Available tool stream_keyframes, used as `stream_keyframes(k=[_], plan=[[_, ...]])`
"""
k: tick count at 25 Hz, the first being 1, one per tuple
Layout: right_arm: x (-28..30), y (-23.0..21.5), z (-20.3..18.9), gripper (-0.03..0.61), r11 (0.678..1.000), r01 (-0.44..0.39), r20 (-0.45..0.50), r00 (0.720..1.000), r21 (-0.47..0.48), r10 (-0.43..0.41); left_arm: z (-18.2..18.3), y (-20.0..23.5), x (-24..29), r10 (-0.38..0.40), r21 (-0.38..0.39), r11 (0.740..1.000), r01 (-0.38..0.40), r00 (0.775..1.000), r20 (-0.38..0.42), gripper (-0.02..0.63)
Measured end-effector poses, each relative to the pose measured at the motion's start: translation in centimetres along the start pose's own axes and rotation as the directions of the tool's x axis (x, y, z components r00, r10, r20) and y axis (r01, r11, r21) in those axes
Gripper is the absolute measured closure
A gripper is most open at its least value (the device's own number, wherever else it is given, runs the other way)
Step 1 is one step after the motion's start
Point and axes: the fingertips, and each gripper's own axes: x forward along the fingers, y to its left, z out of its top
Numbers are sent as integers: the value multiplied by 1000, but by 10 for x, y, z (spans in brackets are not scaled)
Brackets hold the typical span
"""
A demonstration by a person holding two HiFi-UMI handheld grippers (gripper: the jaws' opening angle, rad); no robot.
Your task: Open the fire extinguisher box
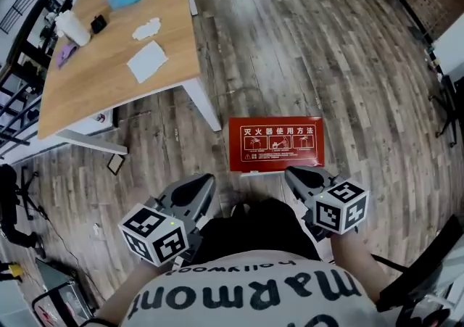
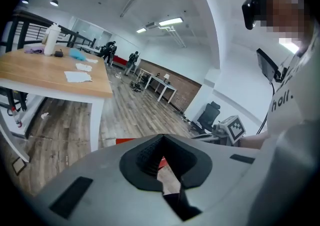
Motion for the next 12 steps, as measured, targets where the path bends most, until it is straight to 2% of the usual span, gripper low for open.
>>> stream_keyframes(k=[3, 6, 10, 12], plan=[[13, -13, -20, 568, 994, -12, -4, 1000, 112, 13, -10, 6, 20, -64, -20, 998, 64, 998, 1, 607], [21, -28, -39, 568, 971, -33, 15, 999, 236, 30, -28, 5, 45, -132, -60, 990, 131, 991, -7, 607], [34, -48, -60, 568, 941, -66, 49, 997, 333, 53, -67, 7, 79, -172, -113, 980, 164, 983, -65, 607], [40, -62, -74, 568, 916, -95, 75, 995, 390, 71, -92, 8, 96, -212, -155, 968, 199, 975, -71, 607]])
